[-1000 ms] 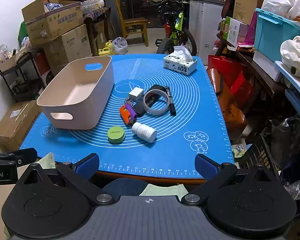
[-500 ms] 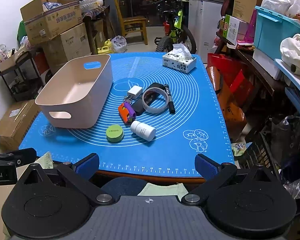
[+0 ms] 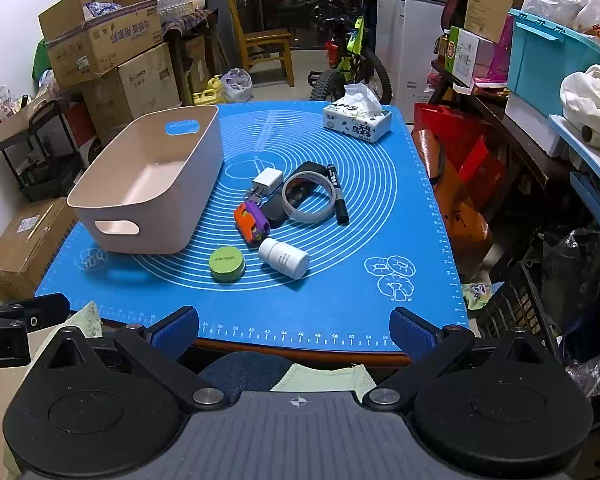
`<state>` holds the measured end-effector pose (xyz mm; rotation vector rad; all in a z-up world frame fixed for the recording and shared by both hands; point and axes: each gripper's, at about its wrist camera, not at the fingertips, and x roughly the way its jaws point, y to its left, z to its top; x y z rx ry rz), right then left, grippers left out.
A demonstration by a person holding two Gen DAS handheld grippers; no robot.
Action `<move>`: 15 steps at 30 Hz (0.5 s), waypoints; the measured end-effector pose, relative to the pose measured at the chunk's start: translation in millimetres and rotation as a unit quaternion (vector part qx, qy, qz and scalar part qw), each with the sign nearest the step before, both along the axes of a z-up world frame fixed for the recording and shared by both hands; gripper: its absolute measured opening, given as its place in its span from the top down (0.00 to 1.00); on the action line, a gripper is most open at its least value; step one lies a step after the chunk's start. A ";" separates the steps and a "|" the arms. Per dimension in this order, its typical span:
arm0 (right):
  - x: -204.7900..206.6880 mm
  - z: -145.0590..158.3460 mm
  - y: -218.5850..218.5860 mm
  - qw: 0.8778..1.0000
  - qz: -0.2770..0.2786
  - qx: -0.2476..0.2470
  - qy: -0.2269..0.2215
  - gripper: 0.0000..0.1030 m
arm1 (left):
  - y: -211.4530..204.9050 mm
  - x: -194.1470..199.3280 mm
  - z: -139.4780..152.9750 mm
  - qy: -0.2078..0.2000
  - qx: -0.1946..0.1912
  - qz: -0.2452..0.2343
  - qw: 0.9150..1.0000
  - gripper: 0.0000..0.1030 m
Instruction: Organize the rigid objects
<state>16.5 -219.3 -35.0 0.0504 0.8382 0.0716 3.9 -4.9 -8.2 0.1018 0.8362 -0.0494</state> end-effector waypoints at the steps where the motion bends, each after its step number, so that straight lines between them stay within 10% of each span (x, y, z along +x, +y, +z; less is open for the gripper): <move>1: -0.1 0.0 0.0 1.000 0.000 0.000 0.000 0.02 | -0.1 0.1 0.2 0.000 0.000 0.000 1.000 0.01; 15: 0.8 1.6 2.3 1.000 0.000 -0.001 0.003 0.02 | 2.0 0.8 -3.2 0.001 0.001 0.002 1.000 0.01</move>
